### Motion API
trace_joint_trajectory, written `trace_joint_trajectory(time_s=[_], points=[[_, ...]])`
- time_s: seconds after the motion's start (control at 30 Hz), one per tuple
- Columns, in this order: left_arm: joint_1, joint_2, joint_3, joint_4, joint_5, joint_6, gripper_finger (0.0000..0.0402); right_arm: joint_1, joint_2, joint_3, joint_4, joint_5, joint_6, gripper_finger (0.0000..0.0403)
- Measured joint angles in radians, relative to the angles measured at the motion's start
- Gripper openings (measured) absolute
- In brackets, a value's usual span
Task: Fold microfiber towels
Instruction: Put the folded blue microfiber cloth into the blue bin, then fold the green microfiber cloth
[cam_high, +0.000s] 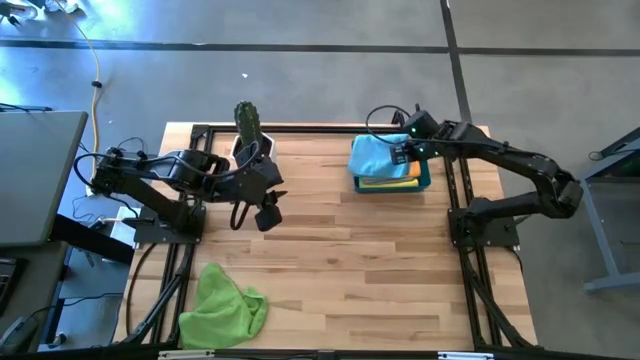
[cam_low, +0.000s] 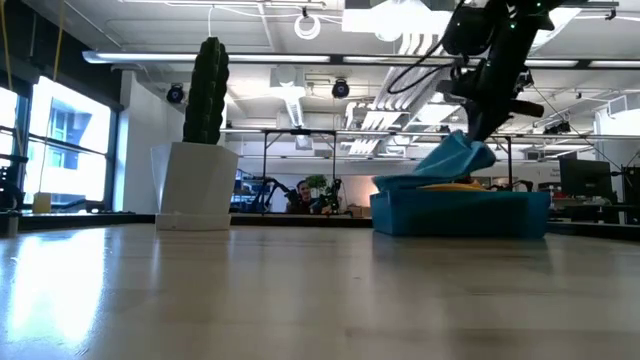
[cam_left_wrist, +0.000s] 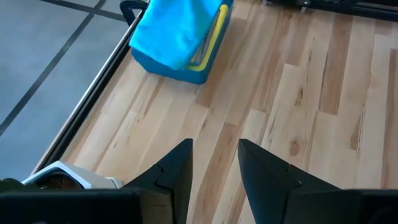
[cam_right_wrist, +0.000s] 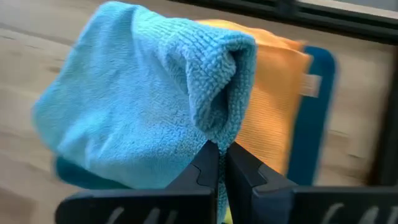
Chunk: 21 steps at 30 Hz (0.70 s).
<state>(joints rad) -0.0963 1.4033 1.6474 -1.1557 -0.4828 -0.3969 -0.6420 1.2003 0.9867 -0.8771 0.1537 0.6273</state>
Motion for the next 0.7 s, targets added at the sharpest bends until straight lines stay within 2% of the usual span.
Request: trace_joint_trajectory(time_s=[0.27,0.4,0.5,0.7], points=[[0.000,0.000,0.000,0.000,0.000,-0.002,0.0117,0.000,0.000,0.000,-0.057,0.130,-0.026,0.0000],[0.000,0.000,0.000,0.000,0.000,-0.003,0.0117,0.000,0.000,0.000,-0.054,0.158,-0.056,0.0009],[0.000,0.000,0.000,0.000,0.000,-0.013,0.0117,0.000,0.000,0.000,-0.054,0.162,-0.077,0.0042],[0.000,0.000,0.000,-0.010,0.000,-0.020,0.0117,0.000,0.000,0.000,-0.038,0.140,-0.110,0.0140]])
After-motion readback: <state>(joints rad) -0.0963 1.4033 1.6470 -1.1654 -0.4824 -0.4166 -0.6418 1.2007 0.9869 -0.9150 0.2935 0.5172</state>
